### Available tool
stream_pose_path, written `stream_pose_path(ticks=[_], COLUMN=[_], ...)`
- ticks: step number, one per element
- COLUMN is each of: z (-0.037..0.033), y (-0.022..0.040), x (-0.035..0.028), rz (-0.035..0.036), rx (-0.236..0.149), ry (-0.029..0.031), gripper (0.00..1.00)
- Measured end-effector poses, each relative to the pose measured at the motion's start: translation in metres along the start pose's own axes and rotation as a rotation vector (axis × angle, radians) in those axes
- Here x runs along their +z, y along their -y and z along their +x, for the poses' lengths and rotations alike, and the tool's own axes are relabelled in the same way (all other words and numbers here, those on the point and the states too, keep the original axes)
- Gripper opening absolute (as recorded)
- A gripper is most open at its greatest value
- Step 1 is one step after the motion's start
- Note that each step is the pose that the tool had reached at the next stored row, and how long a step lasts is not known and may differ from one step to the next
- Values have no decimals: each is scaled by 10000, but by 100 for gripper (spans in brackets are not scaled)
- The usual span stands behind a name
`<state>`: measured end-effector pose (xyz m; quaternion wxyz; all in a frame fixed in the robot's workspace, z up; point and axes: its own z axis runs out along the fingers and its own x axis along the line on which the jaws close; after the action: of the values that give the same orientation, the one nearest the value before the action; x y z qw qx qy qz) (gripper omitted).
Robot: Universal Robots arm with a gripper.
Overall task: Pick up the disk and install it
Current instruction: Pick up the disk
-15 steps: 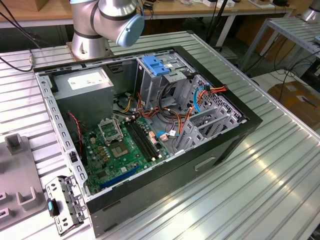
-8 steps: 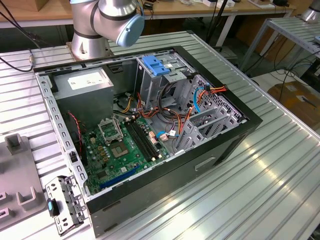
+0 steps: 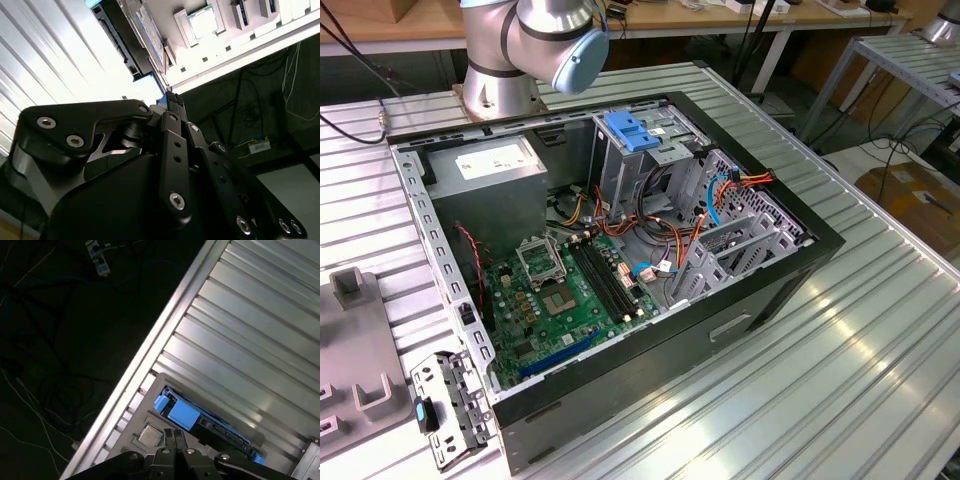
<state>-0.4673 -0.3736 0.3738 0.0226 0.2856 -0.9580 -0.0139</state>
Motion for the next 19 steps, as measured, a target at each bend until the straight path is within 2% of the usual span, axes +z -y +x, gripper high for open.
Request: stream_pose_path(ticks=[3, 4, 5, 7, 12, 15, 19], z=[0, 0, 0, 0, 0, -1, -1], y=[0, 0, 0, 0, 0, 0, 1], x=[0, 0, 0, 0, 1, 3, 8], rz=[23, 33, 51, 73, 113, 215, 392], rx=[-647, -946, -1432, -2047, -3082, -3295, -3493], ry=[-26, -37, -57, -81, -117, -22, 157], gripper=[11, 11, 11, 11, 11, 11, 11])
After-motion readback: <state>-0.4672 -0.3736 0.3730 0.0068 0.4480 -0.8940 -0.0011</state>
